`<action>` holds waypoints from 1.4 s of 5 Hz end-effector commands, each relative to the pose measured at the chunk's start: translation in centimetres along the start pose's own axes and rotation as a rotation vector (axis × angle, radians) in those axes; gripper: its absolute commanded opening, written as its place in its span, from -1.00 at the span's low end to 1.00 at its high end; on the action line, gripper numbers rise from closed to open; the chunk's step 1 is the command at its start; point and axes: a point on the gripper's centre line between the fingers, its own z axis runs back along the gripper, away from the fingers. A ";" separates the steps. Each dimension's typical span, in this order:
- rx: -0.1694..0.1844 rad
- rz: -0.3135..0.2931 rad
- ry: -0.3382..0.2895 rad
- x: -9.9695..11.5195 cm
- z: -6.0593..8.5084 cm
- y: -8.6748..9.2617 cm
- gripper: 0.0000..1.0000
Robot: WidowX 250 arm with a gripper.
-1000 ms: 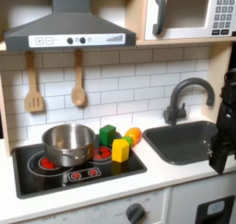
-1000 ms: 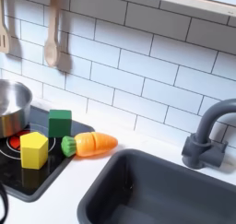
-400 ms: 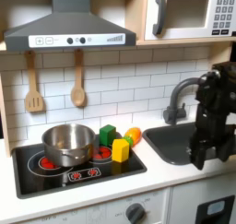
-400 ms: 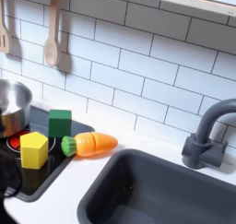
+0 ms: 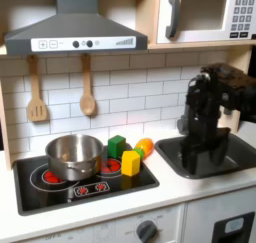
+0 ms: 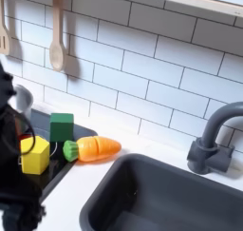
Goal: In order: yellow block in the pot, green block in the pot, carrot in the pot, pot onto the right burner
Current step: 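Put the yellow block in the pot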
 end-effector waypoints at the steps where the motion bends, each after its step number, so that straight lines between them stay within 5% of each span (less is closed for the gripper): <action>1: 0.024 0.078 0.011 3.6 -1.3 3.1 1.00; 3: 0.048 0.071 0.047 6.5 -4.0 3.5 1.00; 5: 0.074 0.183 0.053 9.9 -4.7 4.9 1.00; 7: 0.065 0.173 0.082 11.7 -5.4 5.2 1.00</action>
